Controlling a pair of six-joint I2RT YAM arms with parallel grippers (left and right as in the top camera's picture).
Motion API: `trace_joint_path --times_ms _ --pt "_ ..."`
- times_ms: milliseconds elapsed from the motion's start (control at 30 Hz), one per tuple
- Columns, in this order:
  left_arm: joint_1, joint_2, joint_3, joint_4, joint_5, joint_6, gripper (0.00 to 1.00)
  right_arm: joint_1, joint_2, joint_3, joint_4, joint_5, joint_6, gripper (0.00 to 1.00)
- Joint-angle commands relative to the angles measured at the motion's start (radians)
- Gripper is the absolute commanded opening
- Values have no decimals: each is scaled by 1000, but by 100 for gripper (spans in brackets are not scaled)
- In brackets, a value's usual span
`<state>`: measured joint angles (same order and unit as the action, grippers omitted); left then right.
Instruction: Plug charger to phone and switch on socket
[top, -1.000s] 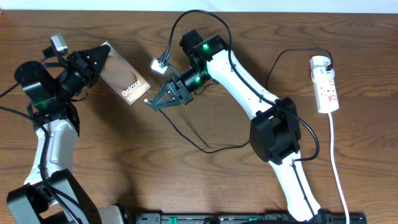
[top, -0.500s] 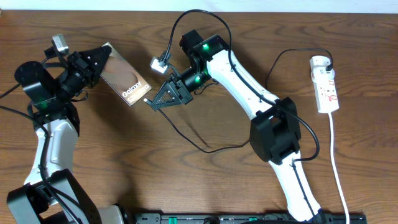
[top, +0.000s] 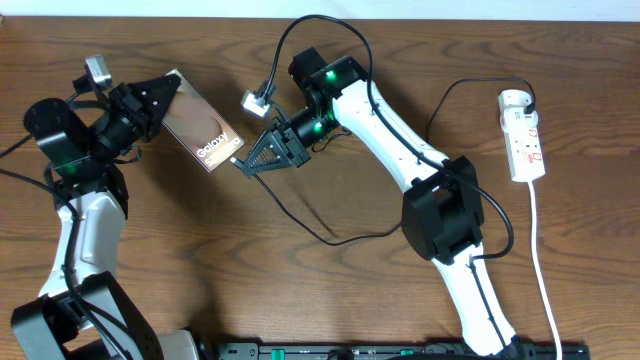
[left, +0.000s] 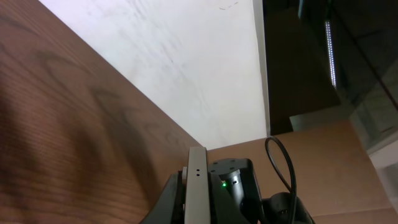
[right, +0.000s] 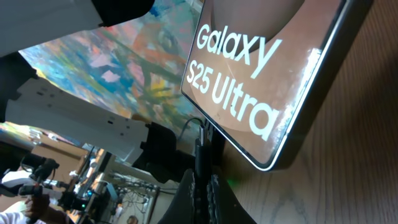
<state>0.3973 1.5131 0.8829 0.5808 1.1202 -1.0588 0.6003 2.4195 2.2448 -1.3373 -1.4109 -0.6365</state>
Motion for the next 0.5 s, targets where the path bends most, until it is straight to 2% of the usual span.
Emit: trace_joint_path --times_ms 0,233,467 --pt "0 -10 4 13 29 -21 7 -5 -24 0 3 -40 -4 1" --pt "1 -10 4 139 55 -91 7 -5 -24 0 2 -40 -4 1" --pt "1 -10 4 155 55 -107 7 -5 -24 0 -1 -41 -5 1"
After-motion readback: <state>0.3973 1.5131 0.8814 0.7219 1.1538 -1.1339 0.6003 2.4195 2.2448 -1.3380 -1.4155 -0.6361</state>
